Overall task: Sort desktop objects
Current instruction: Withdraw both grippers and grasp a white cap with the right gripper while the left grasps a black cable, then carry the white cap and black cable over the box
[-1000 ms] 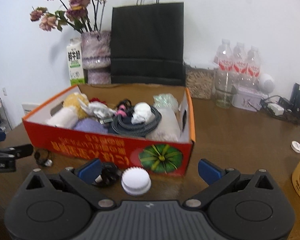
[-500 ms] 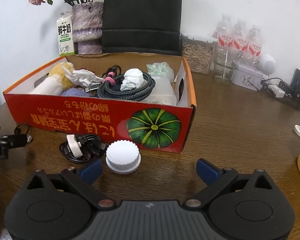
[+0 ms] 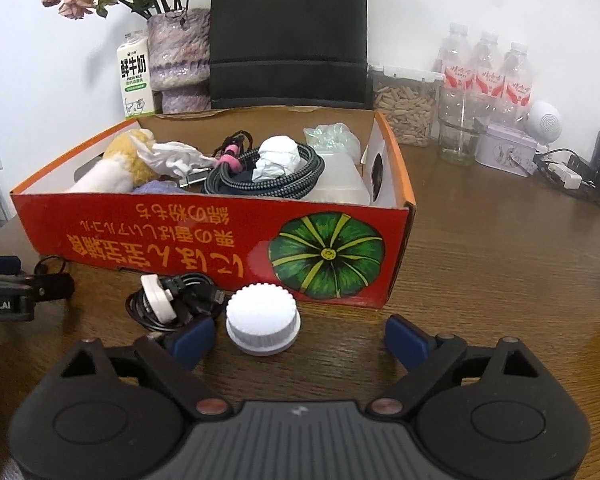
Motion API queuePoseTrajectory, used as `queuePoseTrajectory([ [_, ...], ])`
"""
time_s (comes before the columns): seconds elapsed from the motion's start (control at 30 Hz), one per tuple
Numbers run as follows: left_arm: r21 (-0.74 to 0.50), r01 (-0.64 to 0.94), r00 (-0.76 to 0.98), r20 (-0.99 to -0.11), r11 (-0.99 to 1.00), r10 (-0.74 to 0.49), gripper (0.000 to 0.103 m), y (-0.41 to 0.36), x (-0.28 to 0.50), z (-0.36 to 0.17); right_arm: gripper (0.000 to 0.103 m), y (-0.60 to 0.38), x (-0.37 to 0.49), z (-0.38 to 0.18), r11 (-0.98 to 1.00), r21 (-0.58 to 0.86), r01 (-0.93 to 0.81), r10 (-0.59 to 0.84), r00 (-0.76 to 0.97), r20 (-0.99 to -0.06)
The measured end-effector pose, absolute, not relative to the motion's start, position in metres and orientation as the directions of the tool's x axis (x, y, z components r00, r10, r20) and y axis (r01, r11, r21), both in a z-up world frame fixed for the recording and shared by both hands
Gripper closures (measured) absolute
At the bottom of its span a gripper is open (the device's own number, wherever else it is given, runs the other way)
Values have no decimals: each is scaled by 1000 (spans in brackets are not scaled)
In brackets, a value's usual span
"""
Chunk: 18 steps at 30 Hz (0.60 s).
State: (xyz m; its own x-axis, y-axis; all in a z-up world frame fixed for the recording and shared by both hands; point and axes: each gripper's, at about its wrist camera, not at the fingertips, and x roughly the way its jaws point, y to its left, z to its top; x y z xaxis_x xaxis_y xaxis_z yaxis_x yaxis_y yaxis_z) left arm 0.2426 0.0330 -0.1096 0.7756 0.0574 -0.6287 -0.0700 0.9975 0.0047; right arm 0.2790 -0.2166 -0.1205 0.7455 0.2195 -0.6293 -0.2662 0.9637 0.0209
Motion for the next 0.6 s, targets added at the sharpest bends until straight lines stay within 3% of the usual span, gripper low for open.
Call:
queuePoseTrajectory([
  [0.07,4,-62,784,-619,998,51,26,32,241,-108,23,-216,279,-120,962,23,-271,225,748,-625],
  [0.1,2,-58,789,-613,998,47,38,32,240,-108,28,-216,278,-119,960,24,-279,233,749,-620],
  [0.17,-3,-54,795,-606,999,41,44,32,238,-107,63,-215,275,-118,955,22,-295,247,755,-607],
  [0.6,-40,-36,806,-592,999,5,51,36,229,-106,64,-218,270,-116,953,46,-300,267,757,-596],
])
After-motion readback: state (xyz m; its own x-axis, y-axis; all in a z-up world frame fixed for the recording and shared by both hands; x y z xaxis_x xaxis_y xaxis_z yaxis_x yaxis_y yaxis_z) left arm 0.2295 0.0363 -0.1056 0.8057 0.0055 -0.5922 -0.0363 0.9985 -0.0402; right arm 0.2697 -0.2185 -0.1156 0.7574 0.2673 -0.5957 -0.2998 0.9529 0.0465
